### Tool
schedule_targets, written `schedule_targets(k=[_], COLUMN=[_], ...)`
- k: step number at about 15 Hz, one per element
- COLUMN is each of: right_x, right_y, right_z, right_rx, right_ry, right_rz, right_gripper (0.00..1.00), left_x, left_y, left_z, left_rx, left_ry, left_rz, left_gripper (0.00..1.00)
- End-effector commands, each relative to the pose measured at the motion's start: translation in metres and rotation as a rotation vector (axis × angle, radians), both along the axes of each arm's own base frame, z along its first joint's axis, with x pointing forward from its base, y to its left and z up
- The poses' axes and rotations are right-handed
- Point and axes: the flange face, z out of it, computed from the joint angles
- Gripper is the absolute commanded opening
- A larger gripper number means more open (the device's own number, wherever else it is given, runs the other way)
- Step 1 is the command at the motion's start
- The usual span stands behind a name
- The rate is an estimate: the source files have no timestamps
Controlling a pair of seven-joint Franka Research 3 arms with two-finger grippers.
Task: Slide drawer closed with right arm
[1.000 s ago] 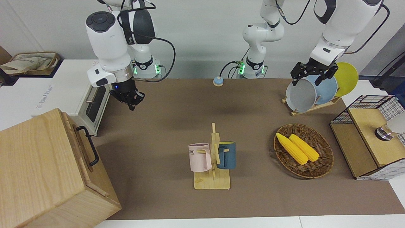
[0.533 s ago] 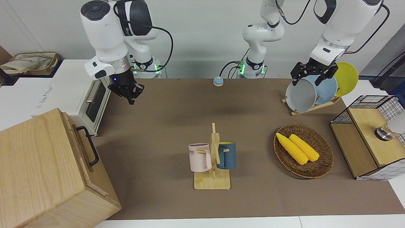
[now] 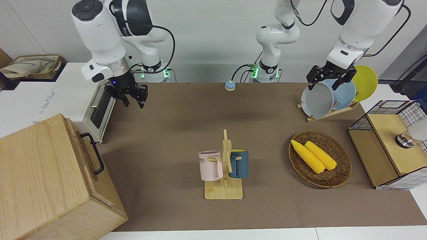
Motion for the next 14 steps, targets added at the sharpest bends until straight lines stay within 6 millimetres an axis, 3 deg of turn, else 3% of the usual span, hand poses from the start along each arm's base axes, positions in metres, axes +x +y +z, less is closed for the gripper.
schedule_targets(k=[1, 3, 6, 14], right_x=[-0.0042, -0.0028, -0.0025, -0.003], right_y=[-0.0022, -0.0006, 0.0067, 0.0035], right_z=[0.0063, 0.014, 0.0113, 0.0086], right_rx=[0.015, 0.015, 0.015, -0.041], right_ry=[-0.002, -0.019, -0.015, -0.003], right_rz=[0.024, 0.031, 0.062, 0.098], right_gripper=[0.987, 0.987, 0.987, 0.987], left_x=[0.0017, 0.0021, 0.0016, 0.0017], left_y=[0.0013, 0.0013, 0.0013, 0.0013], left_z=[0.0041, 0.0025, 0.0034, 0.0041], left_rx=[0.016, 0.016, 0.016, 0.016], left_ry=[0.005, 0.008, 0.006, 0.005], left_rz=[-0.011, -0.011, -0.011, -0.011], left_gripper=[0.99, 0.99, 0.99, 0.99])
